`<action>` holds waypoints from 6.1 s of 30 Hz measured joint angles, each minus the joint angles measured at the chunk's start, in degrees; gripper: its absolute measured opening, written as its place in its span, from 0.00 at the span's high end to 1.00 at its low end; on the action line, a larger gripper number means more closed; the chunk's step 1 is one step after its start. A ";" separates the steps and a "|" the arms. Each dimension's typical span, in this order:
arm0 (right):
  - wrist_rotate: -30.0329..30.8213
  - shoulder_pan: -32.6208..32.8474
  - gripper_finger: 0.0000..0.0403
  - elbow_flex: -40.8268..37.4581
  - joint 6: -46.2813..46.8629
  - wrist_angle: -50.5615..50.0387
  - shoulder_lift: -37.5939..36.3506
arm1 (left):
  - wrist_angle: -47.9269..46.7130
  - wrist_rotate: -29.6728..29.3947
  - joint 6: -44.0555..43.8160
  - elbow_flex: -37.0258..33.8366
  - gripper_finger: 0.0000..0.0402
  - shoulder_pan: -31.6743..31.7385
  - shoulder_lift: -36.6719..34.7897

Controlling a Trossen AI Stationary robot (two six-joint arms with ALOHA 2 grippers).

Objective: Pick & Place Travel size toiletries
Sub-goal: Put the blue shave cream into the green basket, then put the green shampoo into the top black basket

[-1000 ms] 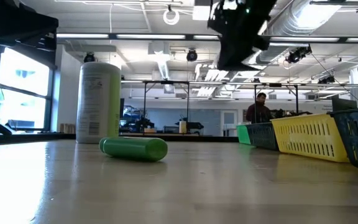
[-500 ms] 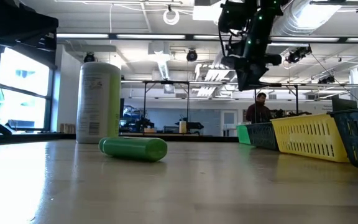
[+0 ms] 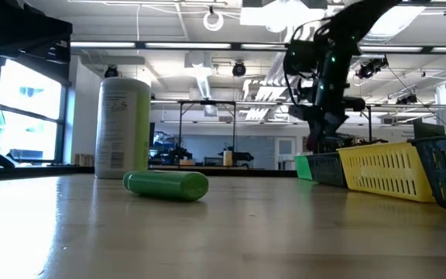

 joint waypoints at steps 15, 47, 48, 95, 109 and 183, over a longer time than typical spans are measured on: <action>0.38 -0.68 0.67 -5.30 -3.60 11.80 0.00 | 0.00 -0.04 0.00 -0.02 0.98 0.01 0.02; -8.78 16.79 0.62 -5.33 -5.12 24.70 -17.05 | 0.02 -0.26 0.35 -0.02 0.98 -0.02 0.02; -8.78 18.29 0.63 -5.33 -5.12 25.98 -17.08 | 0.02 -0.26 0.35 -0.02 0.98 0.01 0.01; -7.59 47.61 0.99 13.61 -3.20 26.56 11.72 | -0.02 -0.06 0.31 -0.04 0.98 0.01 0.00; -14.55 47.59 0.99 22.49 -3.59 24.16 25.27 | 0.00 -0.31 0.35 -0.04 0.98 0.01 0.02; -16.45 43.56 0.60 22.49 -8.10 31.39 35.78 | -0.02 -0.09 -0.04 -0.04 0.98 -0.02 0.02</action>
